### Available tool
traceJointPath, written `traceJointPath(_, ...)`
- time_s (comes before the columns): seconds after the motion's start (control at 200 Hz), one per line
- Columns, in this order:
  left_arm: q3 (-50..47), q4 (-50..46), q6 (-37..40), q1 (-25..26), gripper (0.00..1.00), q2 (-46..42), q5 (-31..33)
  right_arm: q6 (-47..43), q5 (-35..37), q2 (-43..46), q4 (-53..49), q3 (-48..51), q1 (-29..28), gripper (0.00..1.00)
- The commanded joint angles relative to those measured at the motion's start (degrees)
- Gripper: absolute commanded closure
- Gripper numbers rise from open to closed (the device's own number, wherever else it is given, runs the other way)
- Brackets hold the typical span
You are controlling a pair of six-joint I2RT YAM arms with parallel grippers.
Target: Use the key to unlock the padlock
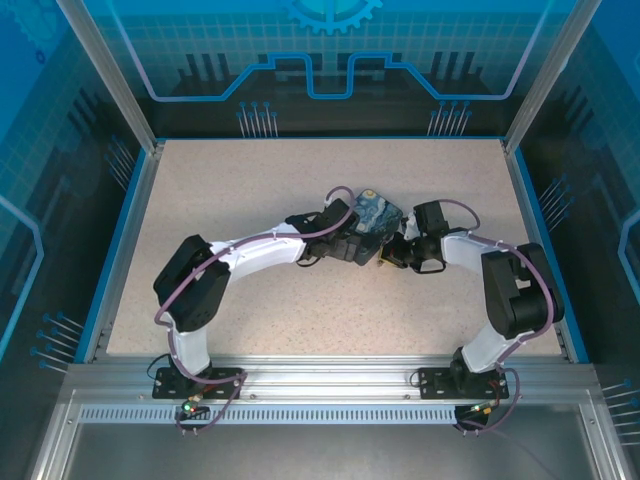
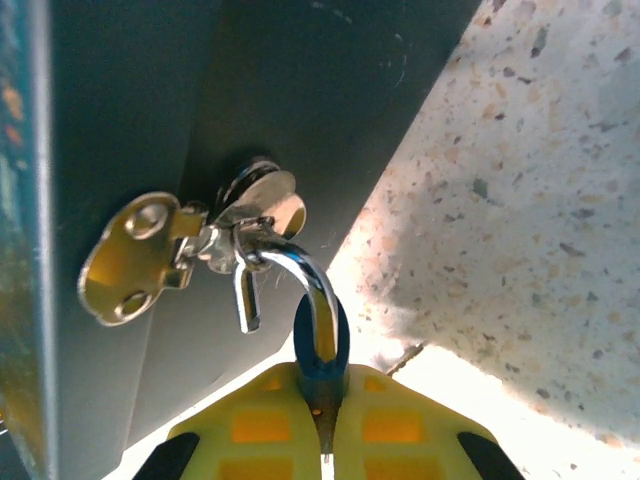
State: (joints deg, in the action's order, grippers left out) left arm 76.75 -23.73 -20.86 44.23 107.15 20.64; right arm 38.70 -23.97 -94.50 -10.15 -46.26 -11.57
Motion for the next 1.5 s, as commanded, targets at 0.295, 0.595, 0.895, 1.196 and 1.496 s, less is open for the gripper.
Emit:
traceJointPath(0.295,-0.25,-1.56,-0.61,0.18,0.03,3.85,3.09,5.52,-2.92,-0.21,12.85,7.02,4.76,1.00)
traceJointPath(0.595,-0.81,-0.88,0.03,0.24,0.05,3.85,2.21,8.64,-10.72,1.15,23.53,8.74,7.92,1.00)
traceJointPath(0.895,-1.49,-0.54,-0.24,0.24,0.04,-1.35,3.07,6.53,-9.35,2.33,19.37,8.96,8.16,1.00)
traceJointPath(1.196,6.29,-0.80,3.39,0.24,0.01,-0.91,3.49,6.39,-9.34,2.14,19.78,10.46,8.50,1.00)
traceJointPath(1.496,14.19,-1.43,6.08,0.11,0.01,8.91,3.89,7.08,-8.71,2.99,19.73,11.72,8.42,1.00)
